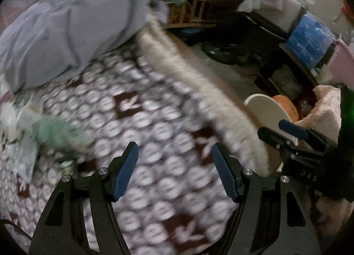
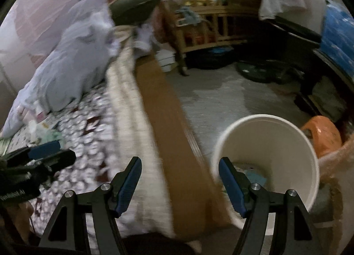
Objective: Collect trash
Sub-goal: 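Return both tools to the trash pile on the bed, then grasp the green cracker packet with the left tool while the right tool grasps the green towel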
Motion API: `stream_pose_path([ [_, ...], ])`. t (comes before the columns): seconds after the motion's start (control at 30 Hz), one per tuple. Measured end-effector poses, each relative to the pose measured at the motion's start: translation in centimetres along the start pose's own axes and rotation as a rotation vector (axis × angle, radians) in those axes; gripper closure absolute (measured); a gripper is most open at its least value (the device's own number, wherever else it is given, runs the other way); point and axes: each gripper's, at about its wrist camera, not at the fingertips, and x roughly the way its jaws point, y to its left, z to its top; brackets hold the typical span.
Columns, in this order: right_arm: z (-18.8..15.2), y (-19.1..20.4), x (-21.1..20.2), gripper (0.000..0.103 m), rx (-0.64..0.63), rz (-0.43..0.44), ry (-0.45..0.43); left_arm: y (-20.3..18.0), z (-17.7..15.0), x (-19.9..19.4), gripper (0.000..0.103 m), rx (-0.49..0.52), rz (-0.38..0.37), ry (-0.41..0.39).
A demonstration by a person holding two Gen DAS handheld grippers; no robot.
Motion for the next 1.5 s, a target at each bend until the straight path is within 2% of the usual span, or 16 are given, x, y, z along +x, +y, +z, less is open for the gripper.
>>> stream_pose_path([
  [0.13, 0.0, 3.9, 1.4, 0.033, -0.063, 0.054, 0.030, 3.5, -1.3, -1.4, 0.035, -0.047, 0.031, 0.006],
  [0.27, 0.1, 7.5, 2.4, 0.033, -0.119, 0.108, 0.049, 7.4, -3.0, -2.8, 0.035, -0.087, 0.095, 0.005],
  [0.43, 0.2, 11.1, 3.4, 0.033, -0.177, 0.155, 0.067, 11.8, -5.7, -2.2, 0.035, -0.148, 0.143, 0.043],
  [0.6, 0.2, 13.3, 4.3, 0.033, -0.204, 0.190, 0.088, 14.2, -6.9, 0.6, 0.035, -0.229, 0.106, 0.104],
  [0.7, 0.4, 14.7, 4.8, 0.033, -0.231, 0.202, 0.100, 14.9, -6.9, 1.9, 0.035, -0.267, 0.069, 0.102],
  [0.73, 0.5, 15.2, 5.1, 0.033, -0.244, 0.212, 0.102, 14.8, -6.8, 2.2, 0.037, -0.274, 0.061, 0.104],
  [0.77, 0.6, 15.5, 5.2, 0.033, -0.250, 0.218, 0.104, 15.1, -6.7, 2.3, 0.052, -0.282, 0.049, 0.101],
  [0.83, 1.0, 16.4, 5.8, 0.033, -0.263, 0.238, 0.116, 15.5, -6.6, 2.5, 0.074, -0.286, 0.052, 0.107],
  [0.9, 1.5, 17.5, 6.5, 0.033, -0.279, 0.272, 0.124, 16.3, -6.7, 1.9, 0.078, -0.304, 0.011, 0.097],
  [0.97, 2.1, 19.4, 7.4, 0.033, -0.319, 0.323, 0.138, 17.1, -6.8, 1.0, 0.080, -0.318, 0.004, 0.090],
  [1.17, 3.7, 25.6, 11.5, 0.033, -0.437, 0.411, 0.173, 19.3, -8.0, -2.0, 0.080, -0.353, 0.051, 0.043],
  [1.3, 3.8, 28.5, 15.1, 0.034, -0.495, 0.412, 0.220, 20.1, -8.5, -2.6, 0.081, -0.369, 0.070, 0.032],
  [1.37, 3.4, 29.2, 16.1, 0.053, -0.513, 0.400, 0.212, 20.4, -8.8, -2.7, 0.081, -0.375, 0.072, 0.030],
  [1.4, 3.3, 29.1, 16.0, 0.055, -0.512, 0.395, 0.203, 20.4, -9.0, -2.8, 0.081, -0.375, 0.075, 0.029],
  [1.47, 3.2, 28.3, 15.1, 0.069, -0.490, 0.411, 0.190, 20.3, -8.7, -2.4, 0.081, -0.380, 0.074, 0.026],
  [1.5, 3.1, 27.8, 14.6, 0.070, -0.474, 0.416, 0.183, 20.3, -8.7, -2.4, 0.081, -0.385, 0.072, 0.026],
])
